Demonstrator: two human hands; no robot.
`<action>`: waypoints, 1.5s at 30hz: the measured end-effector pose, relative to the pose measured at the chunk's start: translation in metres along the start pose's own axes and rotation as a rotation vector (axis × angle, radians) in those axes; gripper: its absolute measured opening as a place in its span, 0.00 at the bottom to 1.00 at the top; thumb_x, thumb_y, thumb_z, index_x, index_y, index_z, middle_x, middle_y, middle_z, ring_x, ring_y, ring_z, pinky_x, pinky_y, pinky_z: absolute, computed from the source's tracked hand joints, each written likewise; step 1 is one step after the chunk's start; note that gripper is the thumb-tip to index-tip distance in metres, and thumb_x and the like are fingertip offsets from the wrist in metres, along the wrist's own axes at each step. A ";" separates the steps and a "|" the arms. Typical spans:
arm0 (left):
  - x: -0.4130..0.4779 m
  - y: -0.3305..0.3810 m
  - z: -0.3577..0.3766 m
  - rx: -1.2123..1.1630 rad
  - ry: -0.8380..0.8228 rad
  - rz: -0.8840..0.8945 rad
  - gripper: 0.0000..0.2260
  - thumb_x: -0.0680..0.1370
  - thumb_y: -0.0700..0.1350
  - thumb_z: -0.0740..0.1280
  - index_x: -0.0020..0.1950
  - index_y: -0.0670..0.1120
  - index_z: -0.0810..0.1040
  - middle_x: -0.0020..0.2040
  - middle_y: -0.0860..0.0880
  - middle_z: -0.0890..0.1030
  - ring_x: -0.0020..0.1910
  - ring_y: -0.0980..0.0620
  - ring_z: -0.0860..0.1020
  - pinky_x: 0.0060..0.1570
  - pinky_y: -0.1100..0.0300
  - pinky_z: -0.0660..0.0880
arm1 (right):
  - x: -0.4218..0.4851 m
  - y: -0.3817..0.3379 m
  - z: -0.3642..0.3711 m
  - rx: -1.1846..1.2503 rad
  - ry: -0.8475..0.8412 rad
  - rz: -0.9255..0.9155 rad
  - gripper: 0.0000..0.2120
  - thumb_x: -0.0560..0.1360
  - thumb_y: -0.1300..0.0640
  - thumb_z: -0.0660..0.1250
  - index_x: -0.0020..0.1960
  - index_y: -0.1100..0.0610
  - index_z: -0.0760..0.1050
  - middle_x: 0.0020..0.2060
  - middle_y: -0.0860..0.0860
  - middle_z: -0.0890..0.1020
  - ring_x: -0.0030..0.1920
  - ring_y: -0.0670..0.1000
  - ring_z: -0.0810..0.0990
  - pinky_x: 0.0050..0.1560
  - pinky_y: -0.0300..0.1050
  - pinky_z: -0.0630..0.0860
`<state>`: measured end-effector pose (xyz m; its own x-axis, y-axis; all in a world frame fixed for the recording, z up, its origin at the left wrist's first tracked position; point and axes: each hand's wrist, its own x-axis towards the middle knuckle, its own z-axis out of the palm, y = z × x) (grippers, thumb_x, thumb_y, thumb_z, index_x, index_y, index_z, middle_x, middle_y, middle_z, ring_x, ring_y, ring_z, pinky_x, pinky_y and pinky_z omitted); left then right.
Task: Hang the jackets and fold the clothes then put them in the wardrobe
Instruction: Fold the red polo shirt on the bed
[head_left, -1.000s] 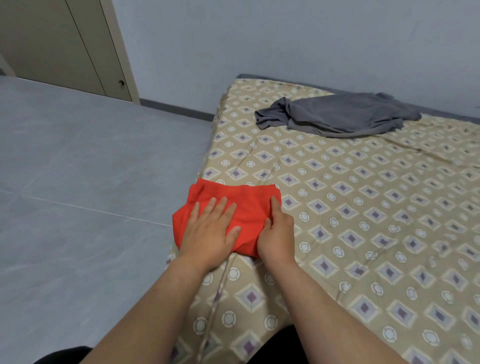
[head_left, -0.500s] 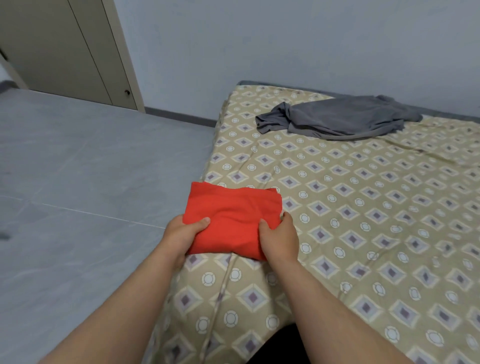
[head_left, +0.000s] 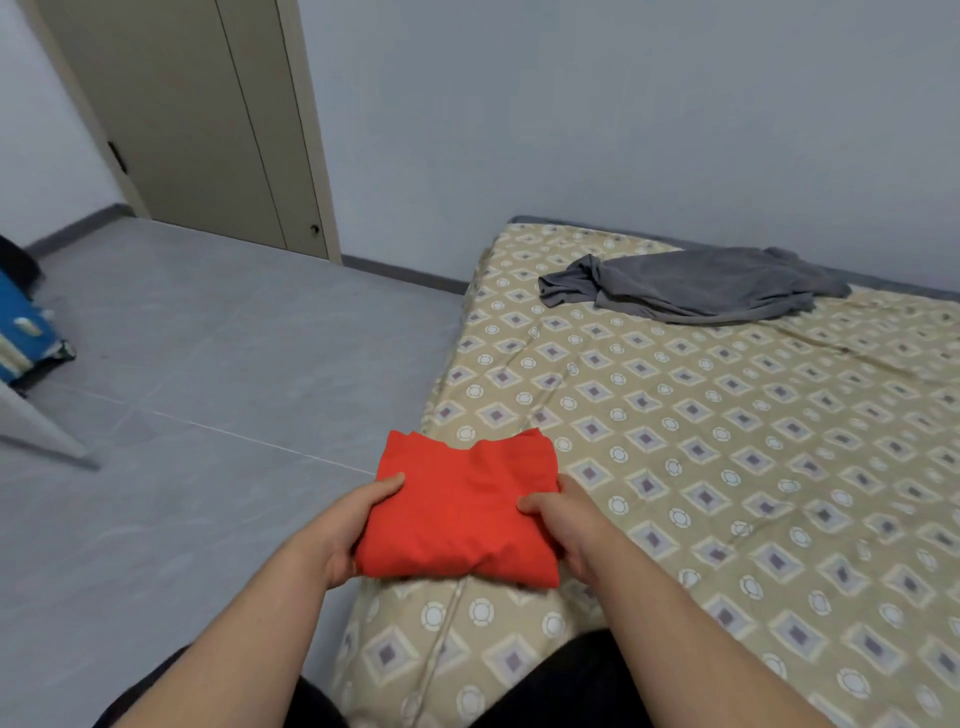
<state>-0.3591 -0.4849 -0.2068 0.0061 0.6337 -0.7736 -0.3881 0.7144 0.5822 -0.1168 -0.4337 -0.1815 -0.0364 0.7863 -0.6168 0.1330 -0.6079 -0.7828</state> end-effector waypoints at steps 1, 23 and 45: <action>-0.003 -0.004 -0.001 -0.033 -0.003 0.039 0.15 0.75 0.53 0.71 0.56 0.45 0.81 0.50 0.44 0.86 0.45 0.46 0.86 0.42 0.54 0.81 | -0.002 0.000 0.003 -0.007 0.016 -0.025 0.14 0.73 0.66 0.68 0.55 0.53 0.73 0.50 0.56 0.83 0.50 0.58 0.83 0.54 0.55 0.81; 0.051 0.111 -0.047 -0.239 0.178 0.500 0.11 0.73 0.33 0.72 0.54 0.44 0.81 0.49 0.44 0.85 0.45 0.47 0.83 0.50 0.53 0.79 | 0.059 -0.119 0.094 -0.147 0.208 -0.457 0.22 0.73 0.64 0.71 0.60 0.44 0.76 0.56 0.47 0.83 0.56 0.46 0.81 0.56 0.45 0.78; -0.313 0.458 -0.336 -0.224 0.584 0.820 0.18 0.60 0.47 0.79 0.48 0.49 0.83 0.43 0.53 0.87 0.41 0.56 0.85 0.44 0.58 0.78 | -0.170 -0.507 0.488 -0.280 -0.284 -0.648 0.15 0.75 0.61 0.72 0.61 0.53 0.78 0.48 0.46 0.85 0.49 0.40 0.83 0.53 0.40 0.80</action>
<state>-0.8480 -0.4557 0.2183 -0.7634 0.6156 -0.1956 -0.2346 0.0178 0.9719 -0.6615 -0.3133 0.2803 -0.4417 0.8946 -0.0677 0.2432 0.0468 -0.9688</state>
